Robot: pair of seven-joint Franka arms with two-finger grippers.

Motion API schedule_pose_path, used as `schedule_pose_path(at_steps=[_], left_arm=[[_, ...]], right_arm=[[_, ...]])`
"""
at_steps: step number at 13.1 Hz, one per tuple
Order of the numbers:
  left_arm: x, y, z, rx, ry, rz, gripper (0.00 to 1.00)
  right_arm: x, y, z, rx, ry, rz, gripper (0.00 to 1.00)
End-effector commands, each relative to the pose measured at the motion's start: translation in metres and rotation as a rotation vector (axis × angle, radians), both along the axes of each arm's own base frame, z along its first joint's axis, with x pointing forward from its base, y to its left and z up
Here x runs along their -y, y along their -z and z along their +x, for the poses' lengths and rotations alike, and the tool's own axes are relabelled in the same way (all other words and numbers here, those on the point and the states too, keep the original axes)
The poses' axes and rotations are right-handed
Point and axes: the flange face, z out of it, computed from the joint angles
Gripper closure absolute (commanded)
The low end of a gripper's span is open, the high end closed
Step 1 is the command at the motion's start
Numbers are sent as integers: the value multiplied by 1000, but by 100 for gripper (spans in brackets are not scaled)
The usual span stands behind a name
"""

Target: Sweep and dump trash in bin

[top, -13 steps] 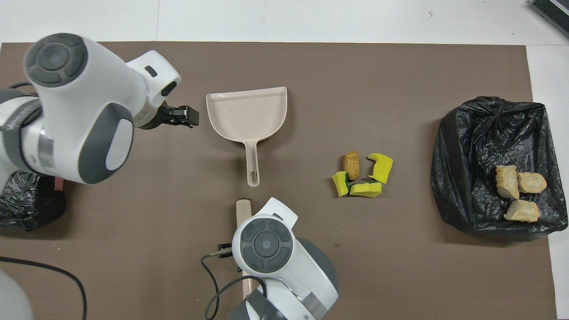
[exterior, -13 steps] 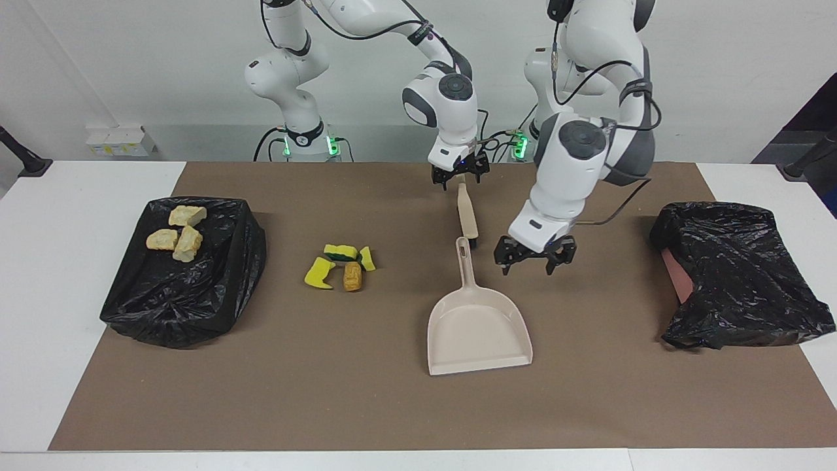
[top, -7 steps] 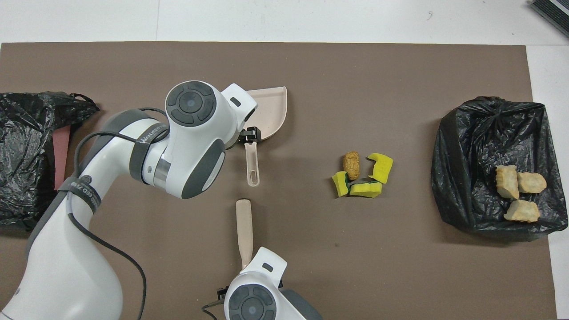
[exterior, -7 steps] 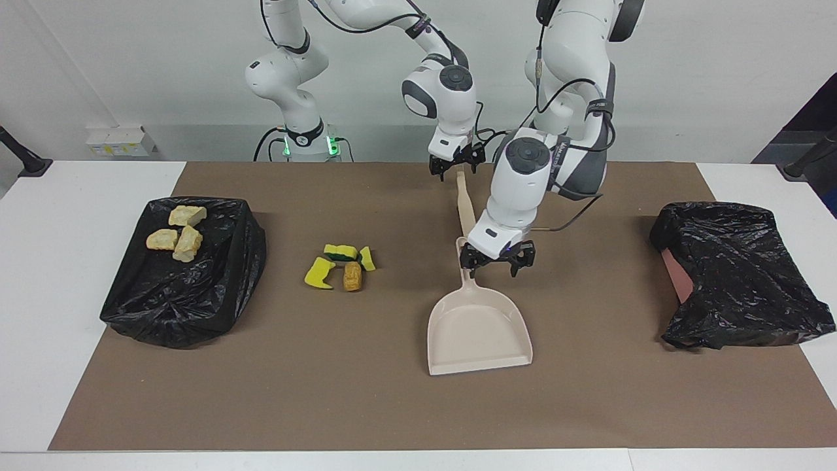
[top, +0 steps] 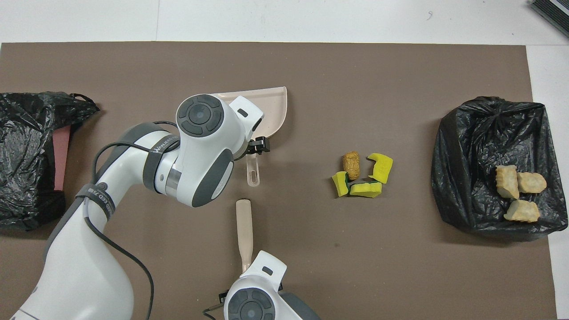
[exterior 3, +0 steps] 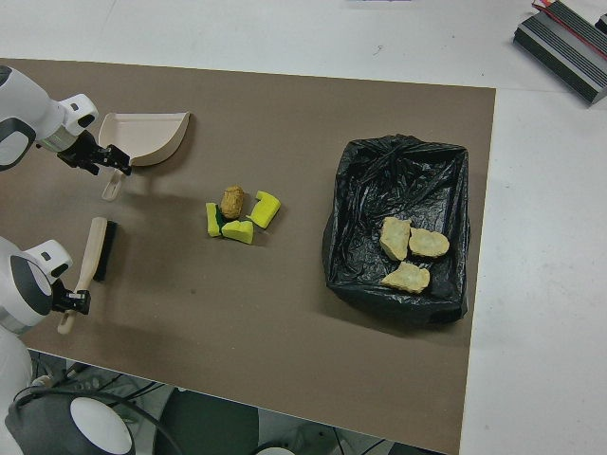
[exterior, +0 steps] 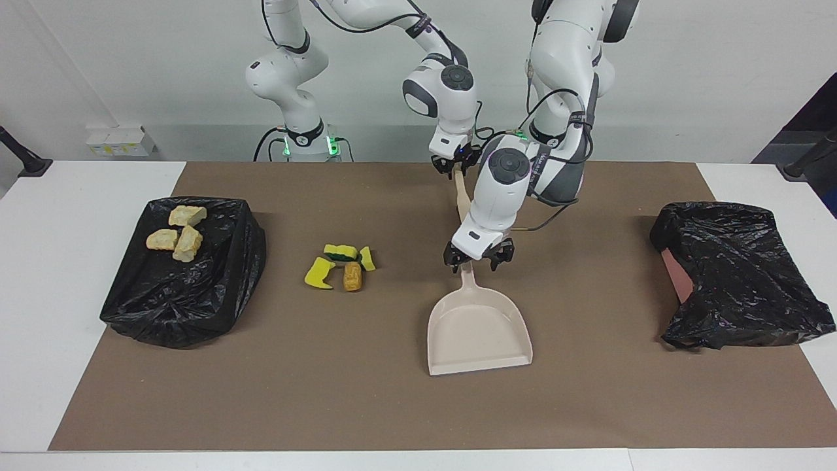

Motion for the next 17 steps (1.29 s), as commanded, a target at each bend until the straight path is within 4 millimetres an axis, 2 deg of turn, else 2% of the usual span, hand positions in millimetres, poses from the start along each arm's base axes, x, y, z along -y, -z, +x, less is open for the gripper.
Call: schedule_pose_path(at_steps=[1,2,5,7,9,11,13,15,17], left_arm=[[0,2,-5,-21,-12,6,88],[1,2,-6,-18,-1,9,100],[-4,1,-3,-16,20,15,100],[-11,-4,0,-9,54,12,100],[-23,-19,9,10,81,7,100],[-50,-37,21,17,129,7,100],[-76,-46,32,-5,226,18,100],[-95,-51,34,-25,365,23,100],[-114,-54,35,-48,534,50,100]], right_arm=[[3,-4,9,-5,36,20,100],[4,-6,12,-4,38,16,100],[17,-15,26,-5,30,-14,100],[42,-39,43,18,31,-38,100],[74,-66,57,17,29,-52,100],[113,-92,74,14,29,-66,100],[153,-110,93,5,31,-76,100],[194,-124,112,11,69,-96,100],[233,-126,126,17,108,-179,100]])
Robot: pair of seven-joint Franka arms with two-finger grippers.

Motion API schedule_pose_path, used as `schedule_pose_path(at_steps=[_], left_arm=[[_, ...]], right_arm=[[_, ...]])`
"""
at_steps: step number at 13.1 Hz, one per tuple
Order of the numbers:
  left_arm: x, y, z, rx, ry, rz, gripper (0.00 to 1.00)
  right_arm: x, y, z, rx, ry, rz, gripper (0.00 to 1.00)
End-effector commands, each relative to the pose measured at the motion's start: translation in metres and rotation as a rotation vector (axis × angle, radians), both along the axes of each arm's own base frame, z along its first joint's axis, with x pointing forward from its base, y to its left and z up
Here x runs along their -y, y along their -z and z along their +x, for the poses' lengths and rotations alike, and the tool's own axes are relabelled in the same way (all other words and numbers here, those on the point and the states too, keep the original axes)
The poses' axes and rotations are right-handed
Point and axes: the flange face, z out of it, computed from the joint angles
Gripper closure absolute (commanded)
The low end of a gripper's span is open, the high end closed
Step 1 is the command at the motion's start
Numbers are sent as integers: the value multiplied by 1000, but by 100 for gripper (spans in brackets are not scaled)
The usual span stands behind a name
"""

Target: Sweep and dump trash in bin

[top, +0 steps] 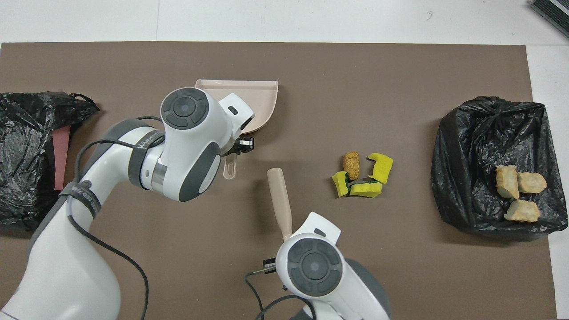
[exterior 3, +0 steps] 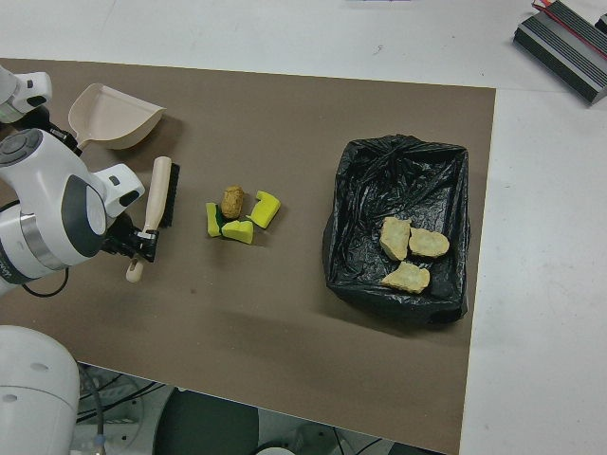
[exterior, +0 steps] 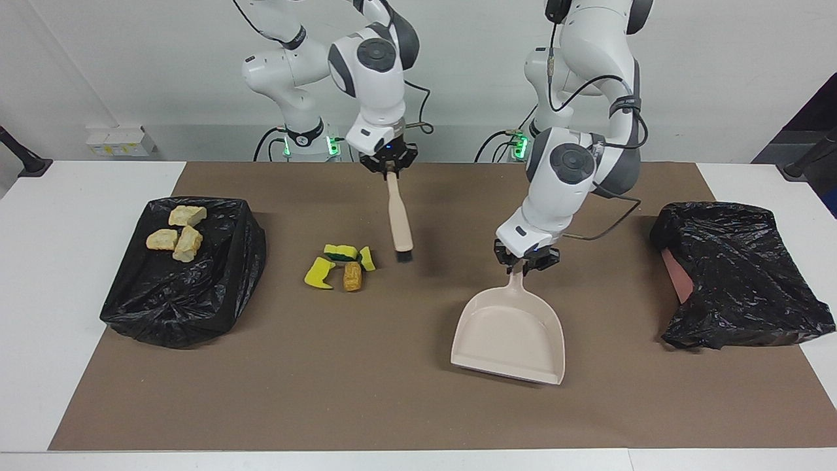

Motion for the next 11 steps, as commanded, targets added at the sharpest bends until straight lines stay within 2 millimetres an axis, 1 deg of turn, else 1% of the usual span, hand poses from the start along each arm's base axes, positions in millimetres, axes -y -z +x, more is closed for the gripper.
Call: schedule_pose_path(at_steps=[1,2,3,4,5,6,7,8,9,10,11], left_arm=[[-17,-9,-4,-33,220,33,100],[-25,-9,-7,-54,312,38,100],[-34,-7,-8,-71,427,53,100],[-37,-6,-10,-78,544,58,100],[-39,-6,-11,-84,600,54,100],[-41,-4,-12,-89,687,81,100],[-41,-6,-12,-88,831,125,100],[-39,-6,-13,-97,900,134,100],[-38,-4,-16,-104,944,134,100],[-34,-4,-21,-107,1021,154,100],[-23,0,-34,-113,1073,159,100]], right_arm=[[49,-1,12,11,29,-97,100],[74,4,21,2,68,-115,100],[99,11,27,-9,60,-135,100],[123,16,33,-18,53,-145,100],[141,27,34,-29,49,-175,100],[148,36,35,-25,40,-198,100],[155,46,36,-25,34,-208,100],[161,53,38,-31,30,-211,100],[167,67,42,-57,19,-225,100],[169,81,45,-80,-2,-245,100],[166,89,45,-93,-17,-248,100]])
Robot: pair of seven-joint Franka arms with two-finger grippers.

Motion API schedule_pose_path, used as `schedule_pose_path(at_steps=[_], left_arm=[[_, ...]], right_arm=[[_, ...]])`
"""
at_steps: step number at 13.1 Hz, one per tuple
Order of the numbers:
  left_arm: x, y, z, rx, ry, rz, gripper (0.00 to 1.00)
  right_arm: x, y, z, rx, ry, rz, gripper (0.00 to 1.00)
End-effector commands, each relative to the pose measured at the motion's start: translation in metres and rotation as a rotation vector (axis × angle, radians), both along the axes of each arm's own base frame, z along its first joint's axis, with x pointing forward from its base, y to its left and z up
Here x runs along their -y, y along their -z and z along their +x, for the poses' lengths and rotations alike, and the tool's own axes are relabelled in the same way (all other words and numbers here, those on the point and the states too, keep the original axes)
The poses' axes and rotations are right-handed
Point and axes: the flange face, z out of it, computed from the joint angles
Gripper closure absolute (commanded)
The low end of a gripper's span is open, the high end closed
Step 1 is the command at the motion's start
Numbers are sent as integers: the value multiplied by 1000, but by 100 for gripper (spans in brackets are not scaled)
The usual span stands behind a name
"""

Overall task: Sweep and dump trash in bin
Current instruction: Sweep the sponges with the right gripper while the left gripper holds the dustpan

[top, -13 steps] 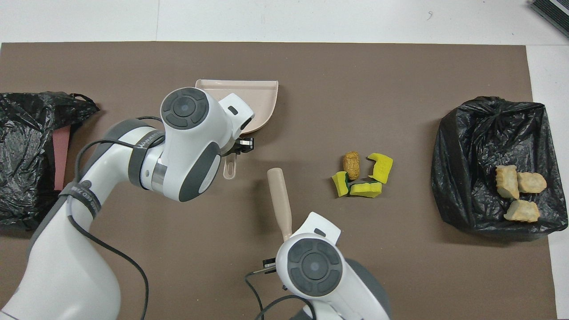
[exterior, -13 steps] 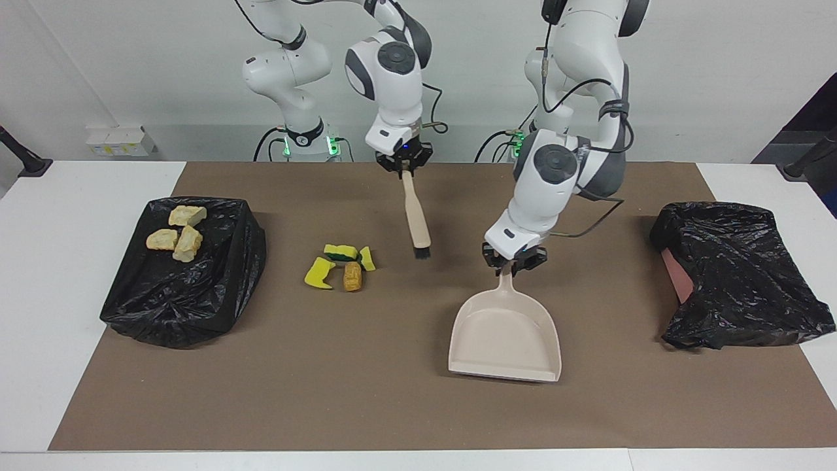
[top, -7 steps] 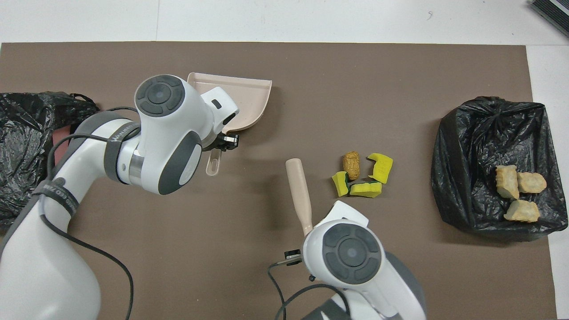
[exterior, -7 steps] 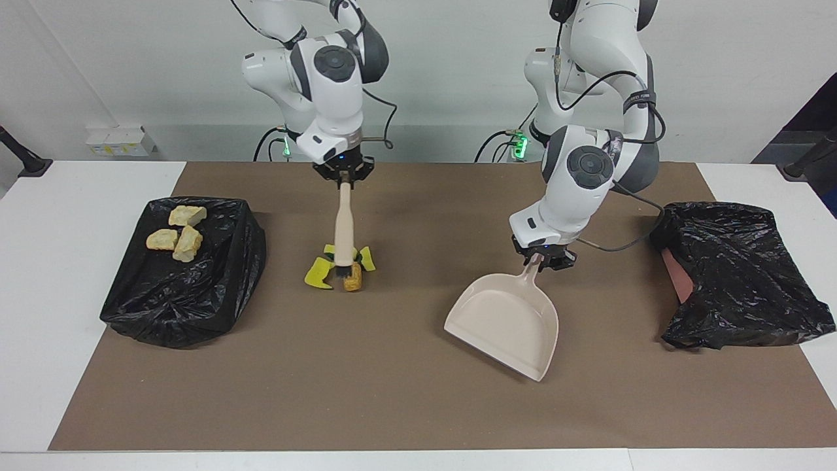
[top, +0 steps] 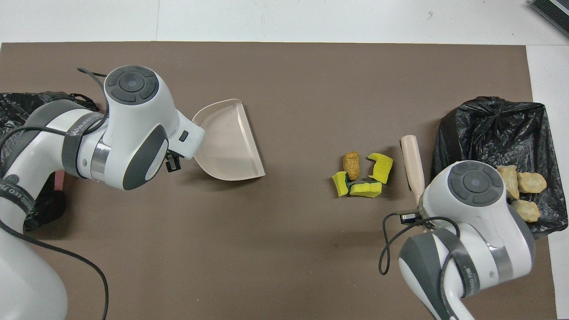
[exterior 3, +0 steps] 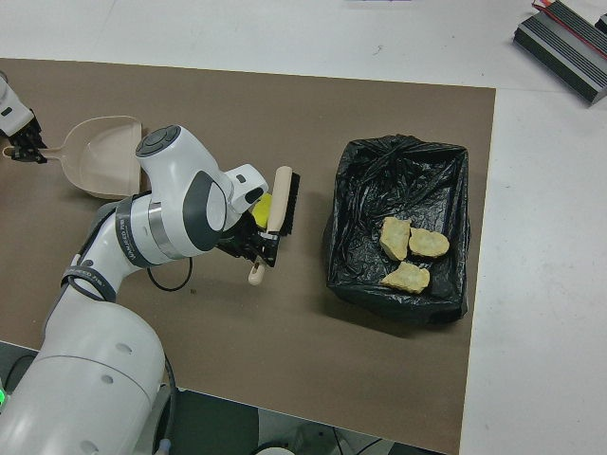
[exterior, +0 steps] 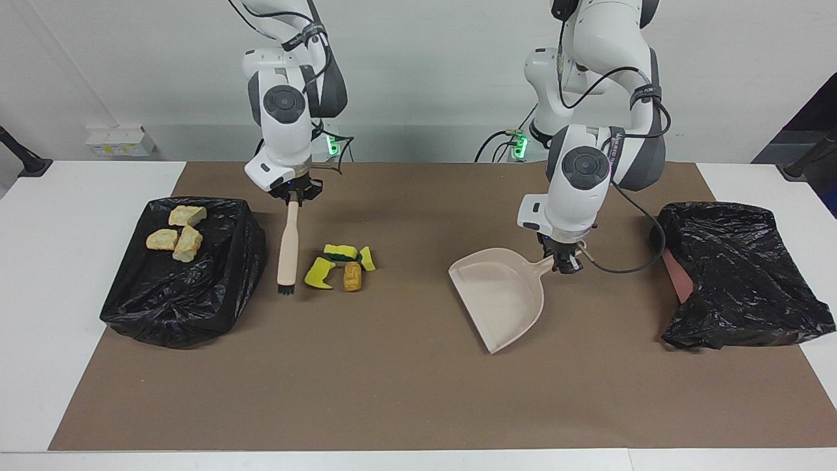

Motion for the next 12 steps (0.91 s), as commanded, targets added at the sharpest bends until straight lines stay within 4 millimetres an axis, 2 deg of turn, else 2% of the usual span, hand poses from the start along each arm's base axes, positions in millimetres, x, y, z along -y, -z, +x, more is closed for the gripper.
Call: schedule_pose_path(at_steps=[1,3,6,8,9,10,12], left_arm=[[13,1,-36,3,131,26,100],[25,9,-59,13,174,20,100],[55,8,-88,15,239,18,100],[62,9,-96,26,209,17,100],[68,11,-106,27,187,22,100],[77,18,-113,25,190,25,100],[84,25,-120,50,204,5,100]], right_arm=[[-2,18,4,-21,-56,-14,100],[-9,20,1,-36,-54,2,100],[-43,40,-7,-76,-38,56,100],[-72,39,-16,-89,-49,106,100],[-77,41,-16,-90,-32,125,100],[-91,45,-20,-95,-44,145,100],[-111,48,-23,-103,-45,189,100]])
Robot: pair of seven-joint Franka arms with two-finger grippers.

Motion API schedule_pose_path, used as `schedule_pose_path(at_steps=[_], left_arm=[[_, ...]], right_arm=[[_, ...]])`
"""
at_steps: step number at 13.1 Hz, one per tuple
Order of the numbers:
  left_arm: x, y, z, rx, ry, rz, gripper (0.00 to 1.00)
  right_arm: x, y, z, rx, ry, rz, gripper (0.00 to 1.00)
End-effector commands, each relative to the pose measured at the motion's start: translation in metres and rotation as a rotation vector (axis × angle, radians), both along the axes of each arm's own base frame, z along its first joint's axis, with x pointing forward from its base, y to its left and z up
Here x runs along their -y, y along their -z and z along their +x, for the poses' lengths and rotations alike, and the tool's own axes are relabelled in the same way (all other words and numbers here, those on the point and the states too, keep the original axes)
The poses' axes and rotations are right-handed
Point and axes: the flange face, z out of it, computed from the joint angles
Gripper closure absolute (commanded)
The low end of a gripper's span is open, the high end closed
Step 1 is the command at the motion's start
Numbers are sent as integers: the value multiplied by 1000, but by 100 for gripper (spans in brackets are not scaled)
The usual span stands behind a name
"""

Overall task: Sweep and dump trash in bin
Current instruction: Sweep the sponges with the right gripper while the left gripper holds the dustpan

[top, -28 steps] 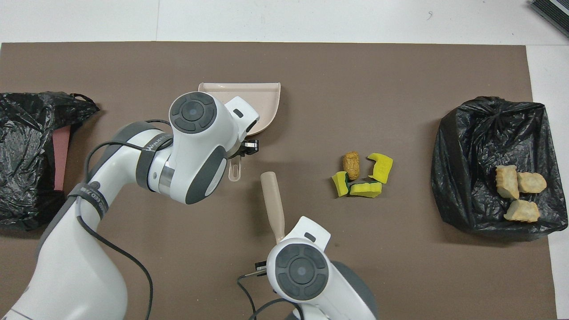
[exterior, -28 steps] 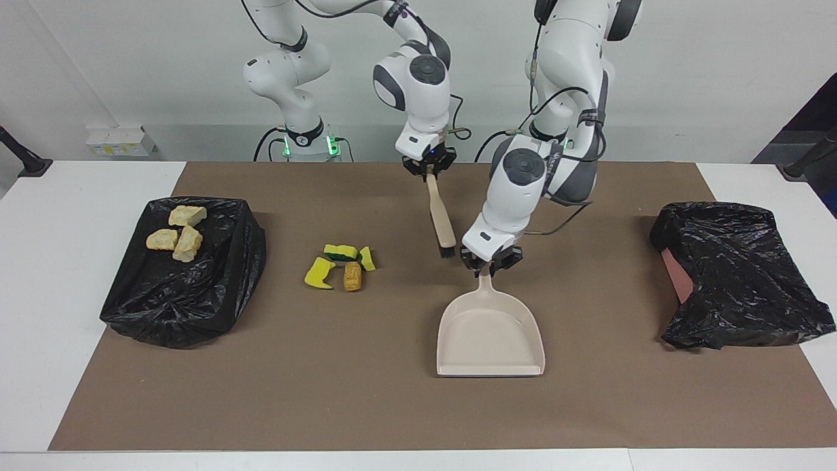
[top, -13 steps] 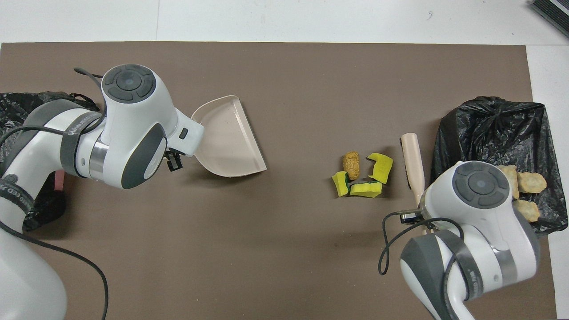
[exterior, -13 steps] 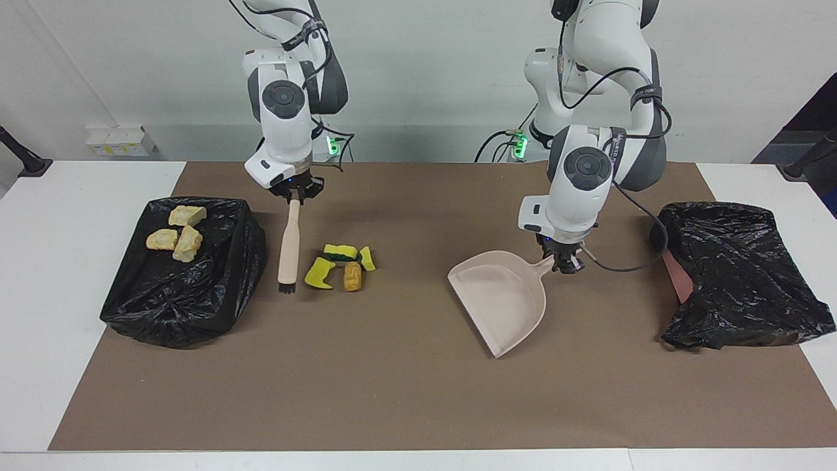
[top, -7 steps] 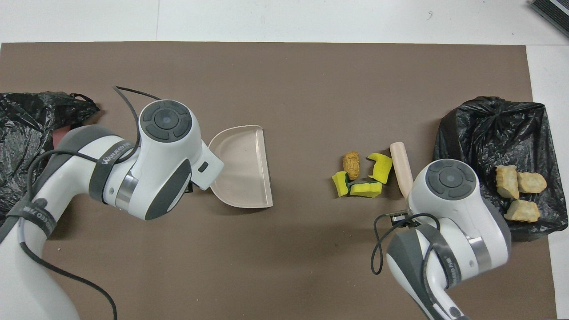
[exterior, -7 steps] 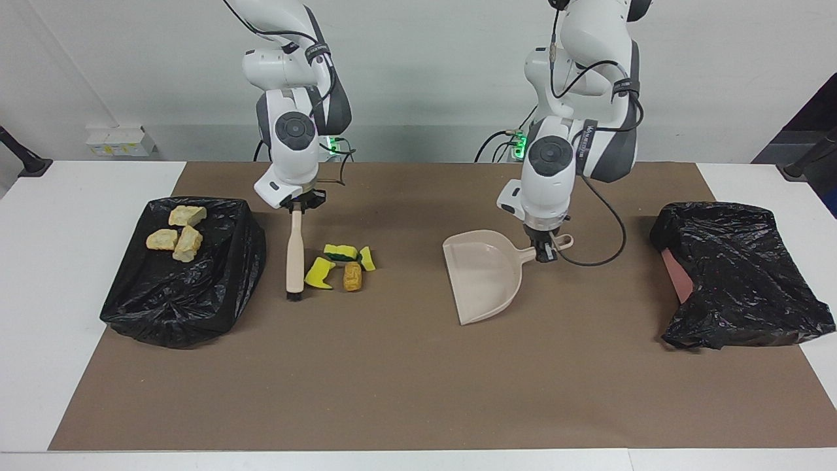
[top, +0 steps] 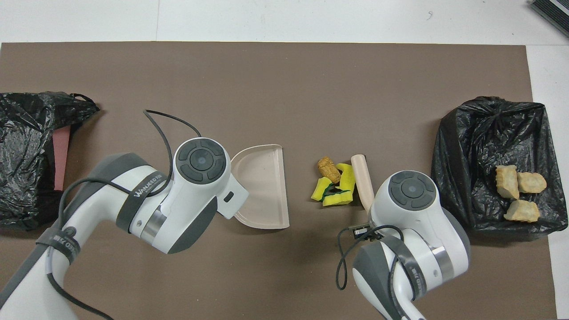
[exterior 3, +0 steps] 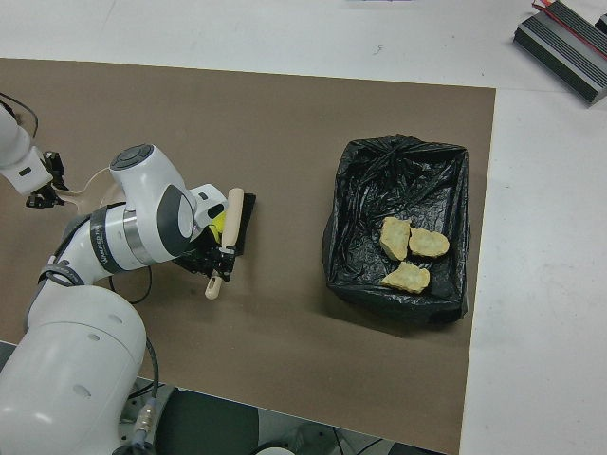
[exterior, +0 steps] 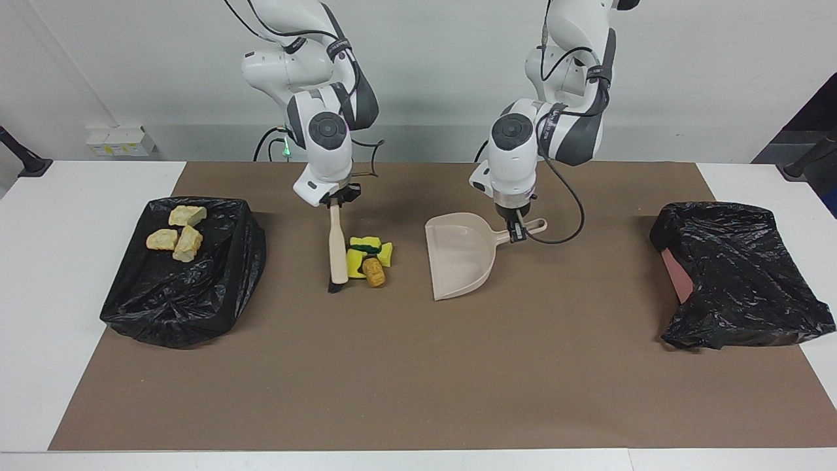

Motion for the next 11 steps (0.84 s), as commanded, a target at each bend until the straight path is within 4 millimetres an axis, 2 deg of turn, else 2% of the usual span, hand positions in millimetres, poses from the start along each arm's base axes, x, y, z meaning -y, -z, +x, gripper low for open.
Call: schedule_pose_path(at_steps=[1,4,5,6,9,11], left_arm=[[3,6,-17,37,-7,-8,100],[7,4,-20,44,-36,-17,100],[10,5,-22,42,-33,-18,100],[10,5,-21,46,-35,-23,100],[6,9,-24,28,-84,-43,100],[1,12,-24,27,-100,-43,100]], right_arm=[[-32,9,-4,-1,7,73,100],[-78,30,-10,11,29,163,100],[-93,23,-7,9,41,202,100],[-116,14,-4,4,39,242,100],[-133,7,1,-9,145,374,100],[-145,0,2,-3,139,394,100]])
